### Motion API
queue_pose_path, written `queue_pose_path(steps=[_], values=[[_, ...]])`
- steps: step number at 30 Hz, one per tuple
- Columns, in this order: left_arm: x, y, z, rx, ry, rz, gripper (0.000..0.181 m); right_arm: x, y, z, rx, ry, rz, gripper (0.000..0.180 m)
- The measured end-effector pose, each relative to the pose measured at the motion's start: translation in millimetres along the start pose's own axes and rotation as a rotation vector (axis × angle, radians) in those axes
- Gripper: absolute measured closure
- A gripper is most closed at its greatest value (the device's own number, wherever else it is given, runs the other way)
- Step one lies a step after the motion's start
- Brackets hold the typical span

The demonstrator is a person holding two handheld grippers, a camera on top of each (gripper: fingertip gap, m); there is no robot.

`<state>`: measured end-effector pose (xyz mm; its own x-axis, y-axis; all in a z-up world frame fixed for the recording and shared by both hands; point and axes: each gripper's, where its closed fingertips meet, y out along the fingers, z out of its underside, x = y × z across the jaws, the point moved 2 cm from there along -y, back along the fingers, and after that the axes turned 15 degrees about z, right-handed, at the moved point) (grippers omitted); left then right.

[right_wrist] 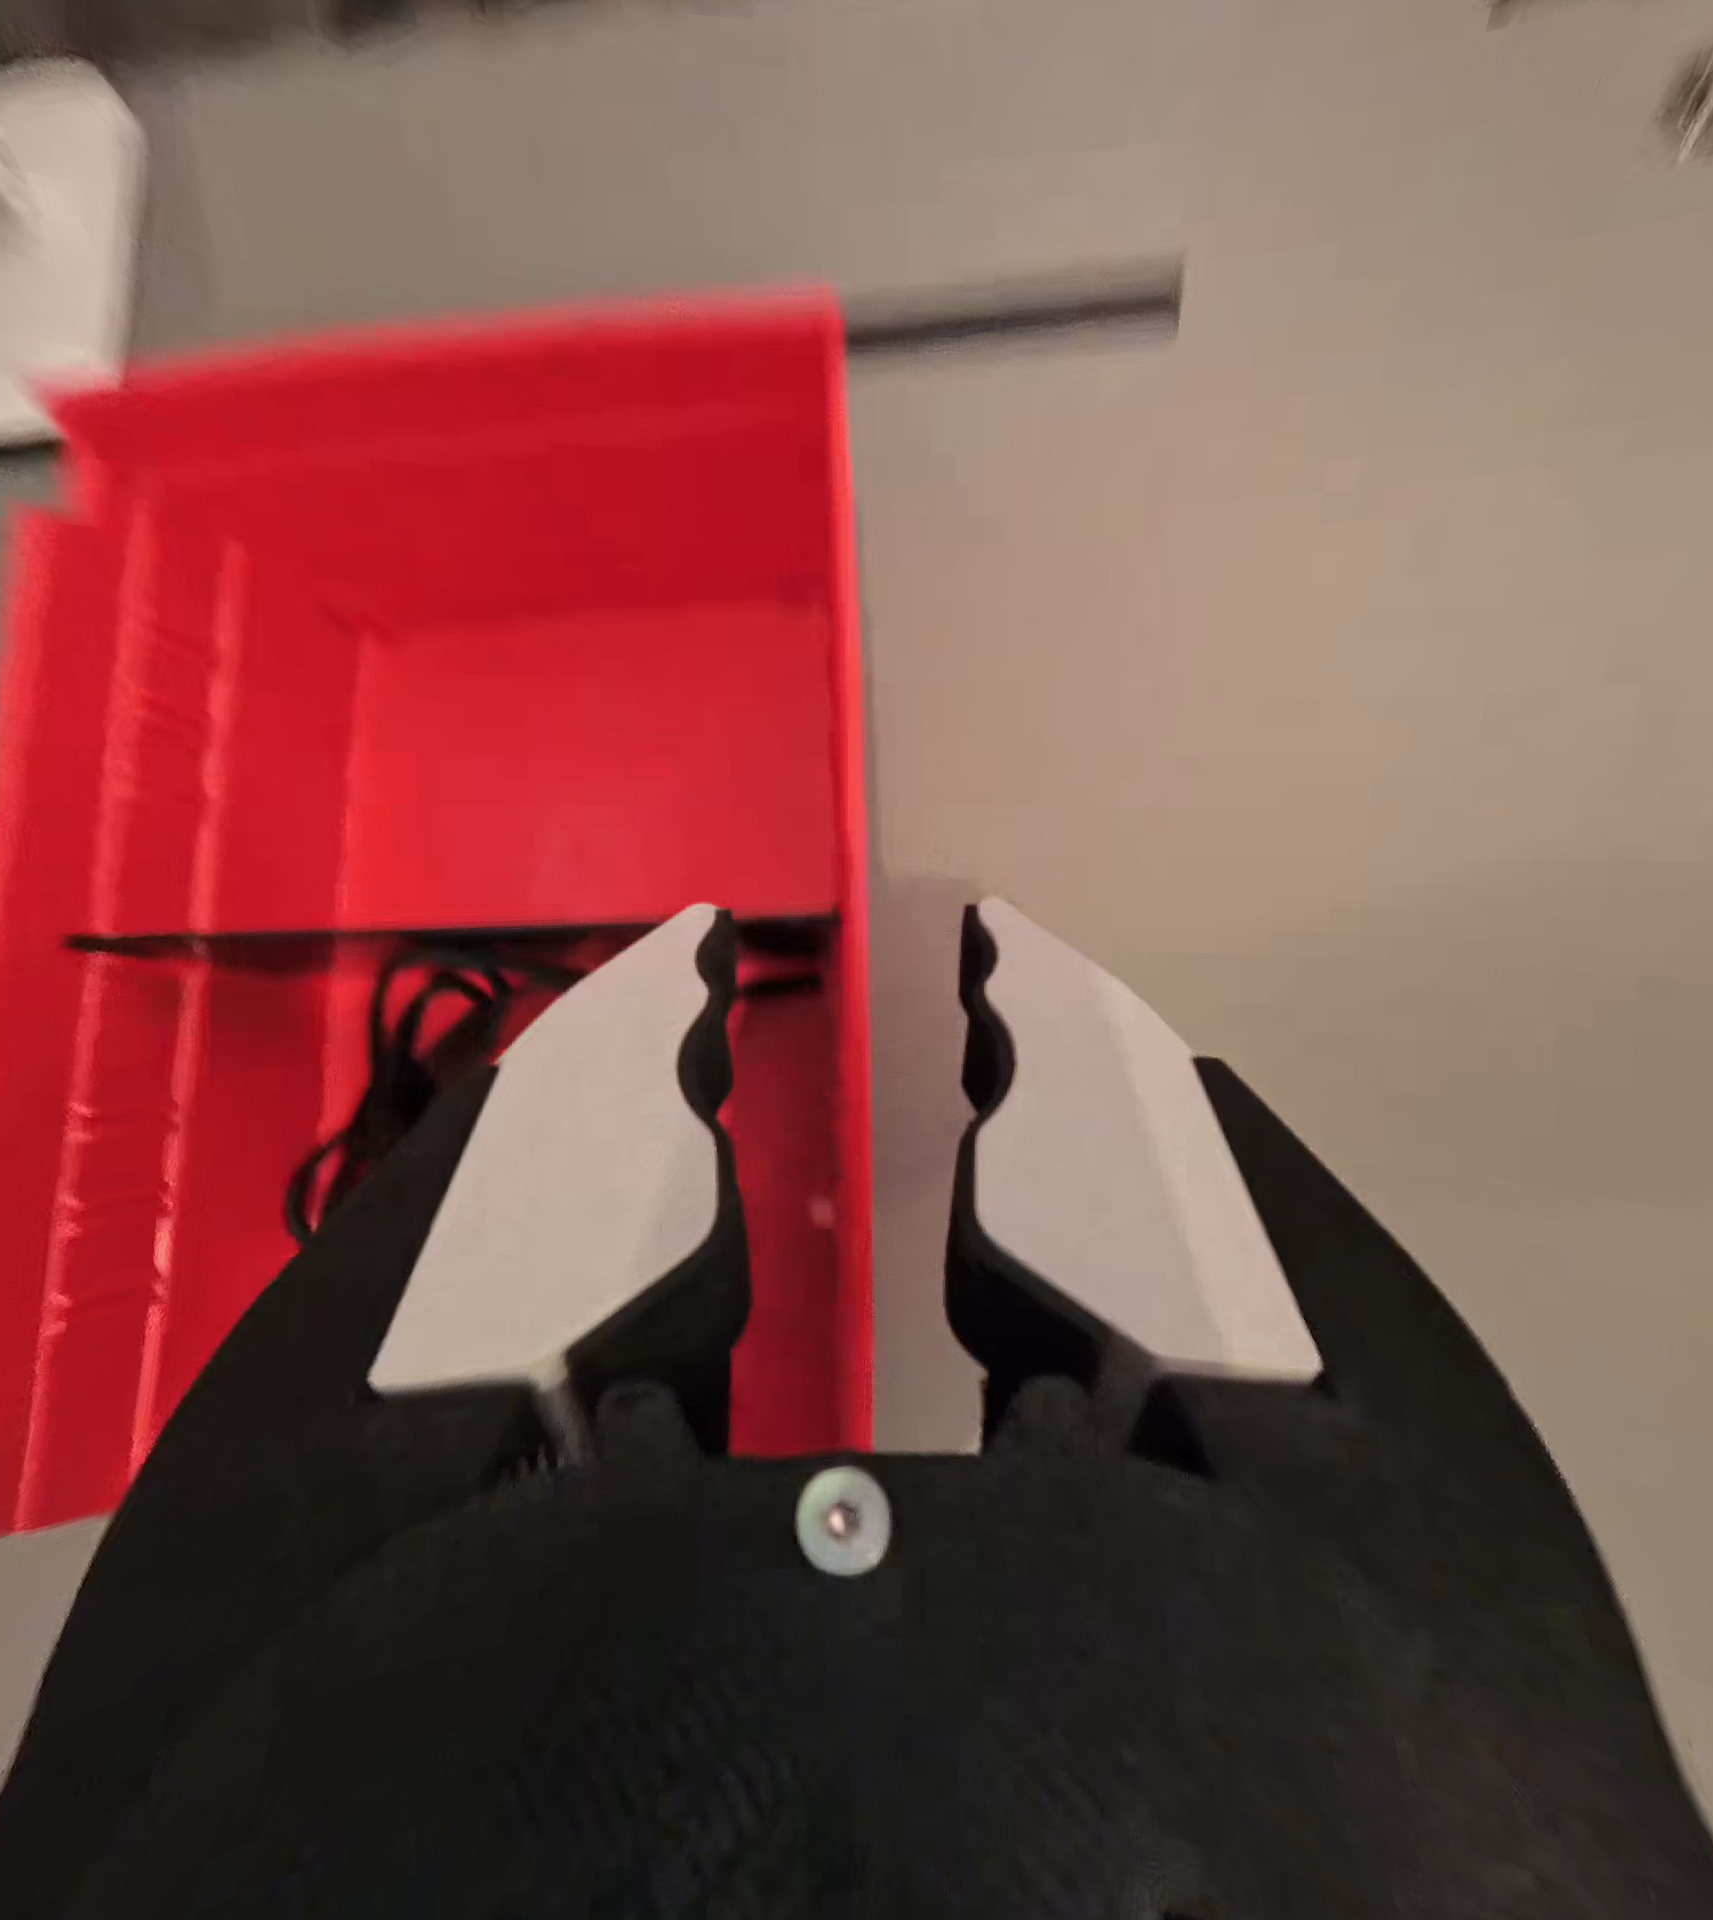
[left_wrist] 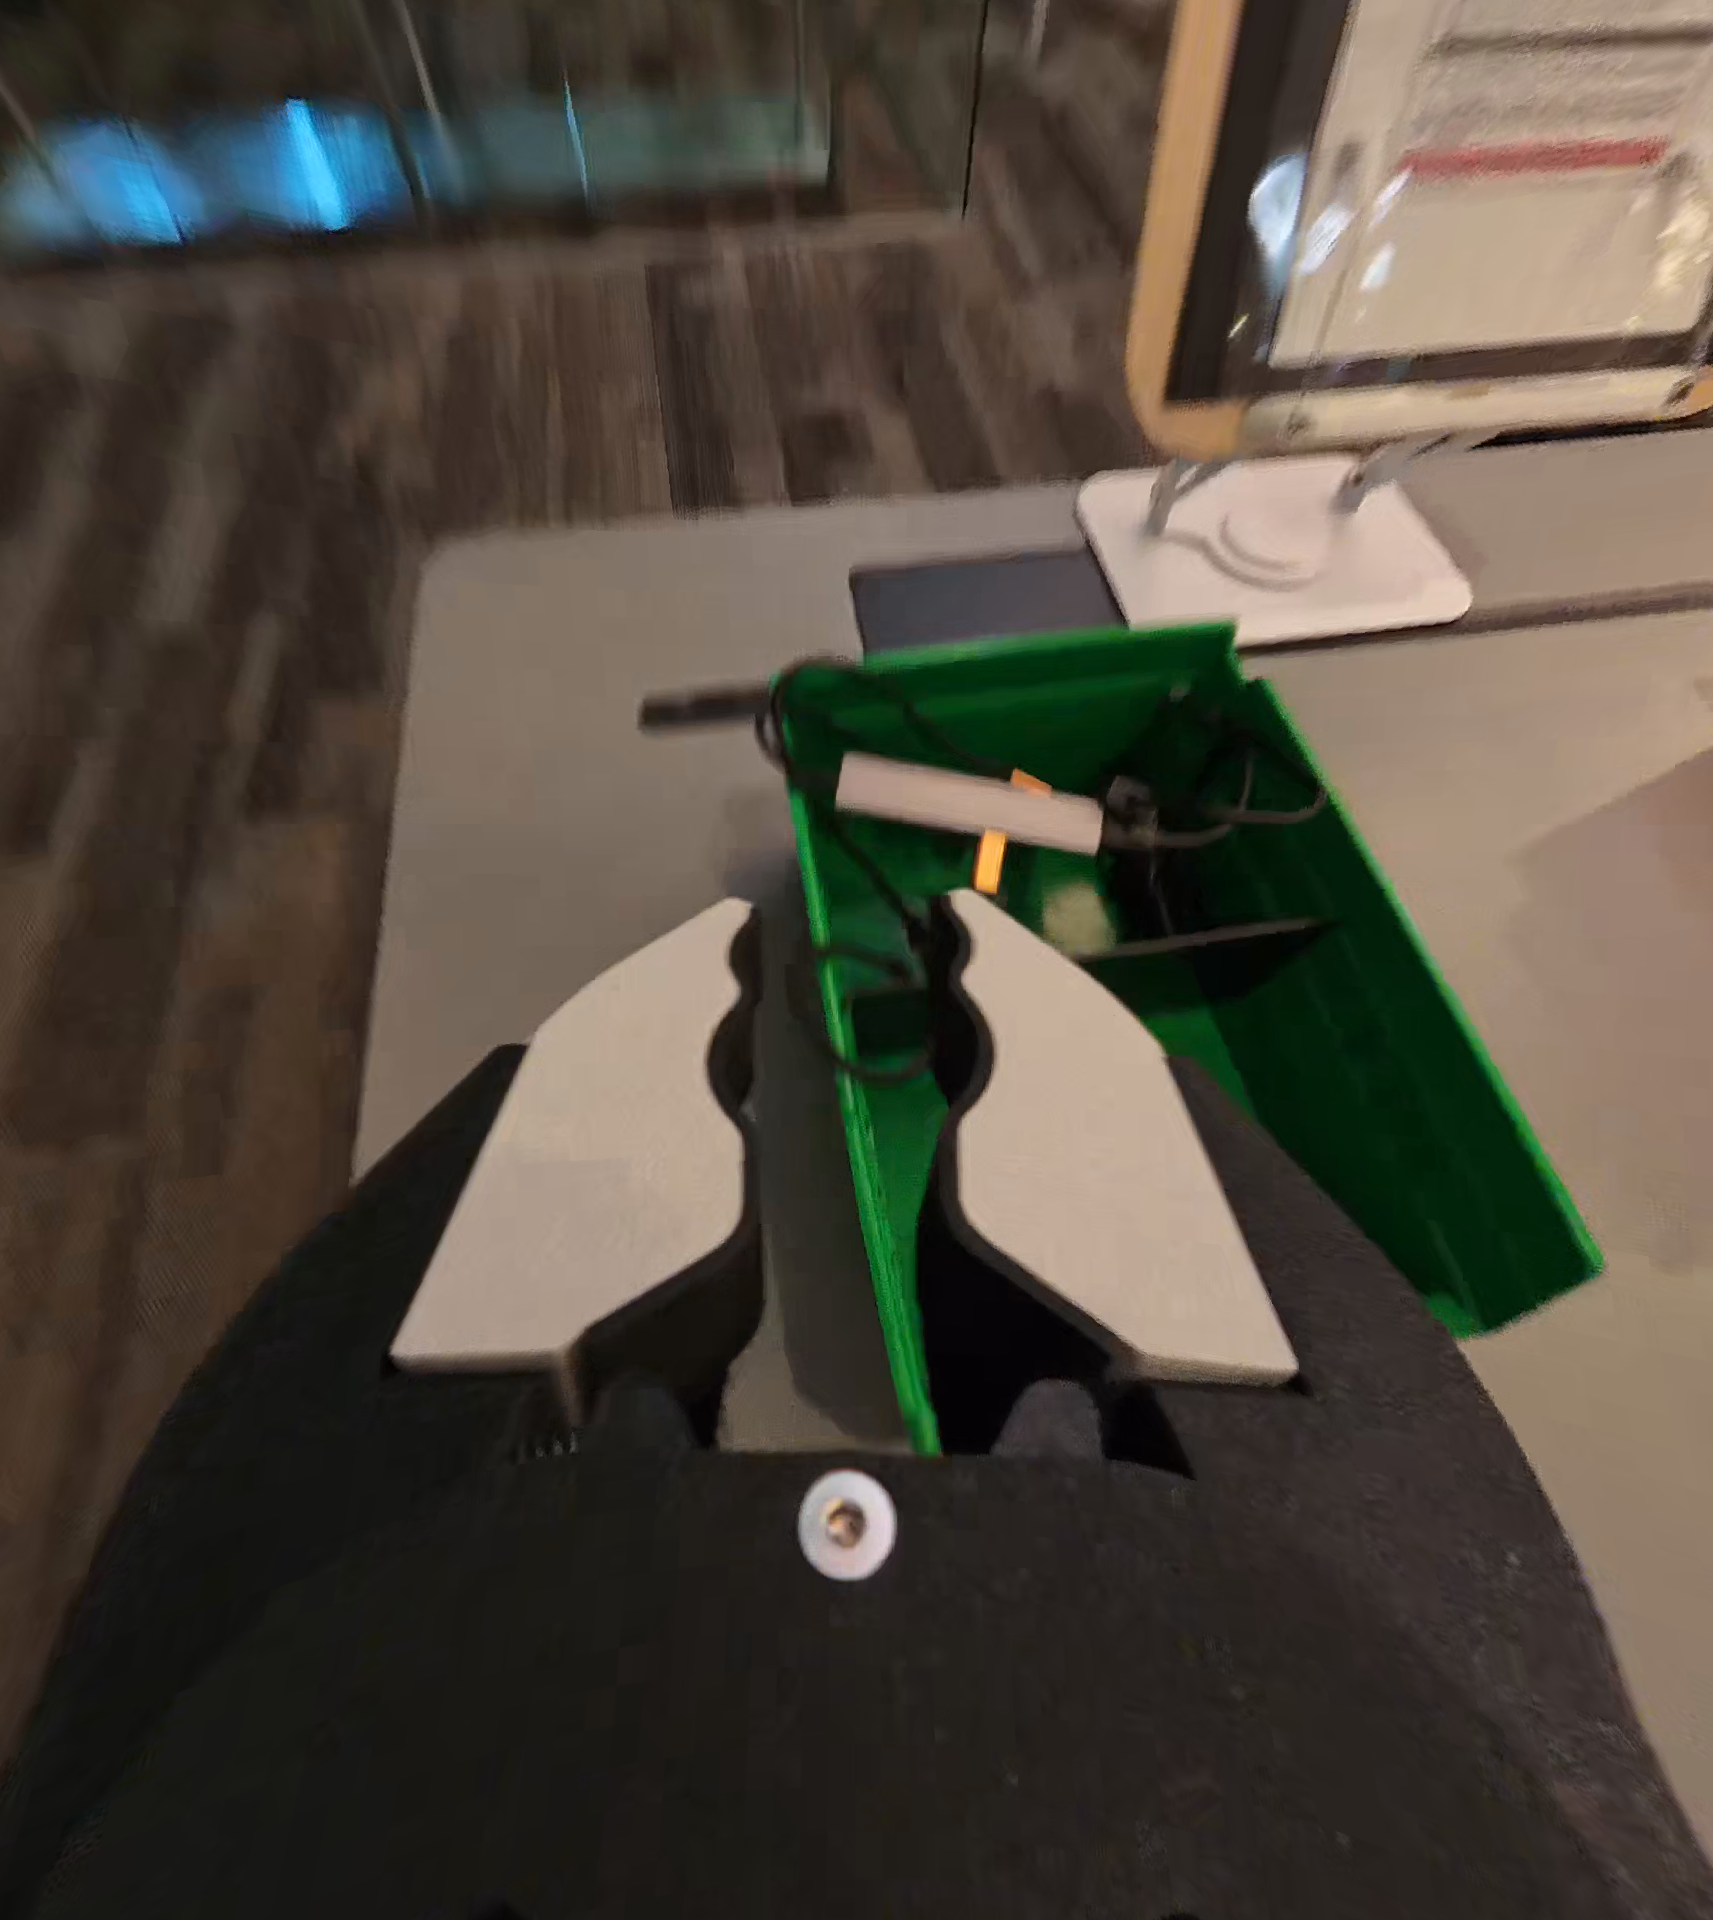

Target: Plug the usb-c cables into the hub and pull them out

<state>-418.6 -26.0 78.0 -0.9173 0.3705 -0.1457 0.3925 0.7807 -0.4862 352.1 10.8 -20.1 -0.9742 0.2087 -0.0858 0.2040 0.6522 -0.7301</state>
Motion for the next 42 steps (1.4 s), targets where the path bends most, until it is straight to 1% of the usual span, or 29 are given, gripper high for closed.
queue_pose_path(steps=[1,2,4,6,8,10,12,13,16,19,22,24,27,29,32,38,41,42], values=[[-7.1,2.9,-10.1,-0.042,0.072,-0.005,0.137,4.7,-15.3,-17.7,-0.132,-0.008,0.0,0.129],[-14.1,7.8,-16.6,-0.068,0.137,-0.013,0.126,11.1,-33.5,-35.9,-0.279,-0.022,0.005,0.126],[-25.4,23.4,-19.3,-0.061,0.254,-0.041,0.122,30.6,-75.4,-66.4,-0.549,-0.042,0.007,0.125],[-29.3,42.6,-12.9,0.031,0.318,-0.079,0.121,57.5,-118.1,-87.9,-0.778,-0.054,-0.02,0.122],[-31.4,60.7,2.6,0.182,0.28,-0.065,0.123,86.5,-156.3,-100.1,-0.972,-0.087,-0.043,0.12],[-30.3,75.9,13.9,0.287,0.251,-0.059,0.129,114.8,-187.9,-106.2,-1.133,-0.142,-0.055,0.121],[-25.5,91.5,18.9,0.335,0.276,-0.079,0.132,140.7,-208.7,-107.9,-1.223,-0.208,-0.075,0.124],[-22.7,98.9,21.9,0.36,0.291,-0.089,0.131,151.4,-215.6,-108.6,-1.249,-0.235,-0.085,0.124],[-17.8,115.8,30.3,0.457,0.373,-0.128,0.123,175.0,-223.1,-108.2,-1.264,-0.281,-0.144,0.123],[-27.7,134.0,32.3,0.506,0.556,-0.111,0.116,186.3,-218.6,-102.2,-1.267,-0.254,-0.24,0.123],[-42.1,155.4,31.8,0.505,0.775,-0.097,0.119,190.0,-206.5,-101.7,-1.226,-0.254,-0.319,0.123],[-45.1,166.2,35.0,0.532,0.845,-0.101,0.12,183.7,-197.5,-103.2,-1.2,-0.232,-0.32,0.123],[-43.1,177.5,38.3,0.541,0.904,-0.106,0.12,176.2,-189.8,-104.0,-1.165,-0.193,-0.347,0.124],[-41.8,182.7,45.9,0.559,0.913,-0.072,0.127,173.4,-188.0,-103.7,-1.153,-0.182,-0.361,0.125],[-35.7,184.8,52.0,0.593,0.916,-0.08,0.125,172.8,-186.2,-102.9,-1.137,-0.179,-0.381,0.125],[-38.8,196.6,49.0,0.536,0.962,-0.076,0.125,176.1,-181.9,-100.5,-1.111,-0.201,-0.394,0.125],[-35.1,203.9,52.1,0.499,1.002,-0.074,0.134,180.3,-181.6,-98.5,-1.096,-0.199,-0.434,0.126],[-31.8,204.3,52.9,0.503,1.008,-0.088,0.133,182.2,-182.2,-97.7,-1.087,-0.193,-0.461,0.126]])
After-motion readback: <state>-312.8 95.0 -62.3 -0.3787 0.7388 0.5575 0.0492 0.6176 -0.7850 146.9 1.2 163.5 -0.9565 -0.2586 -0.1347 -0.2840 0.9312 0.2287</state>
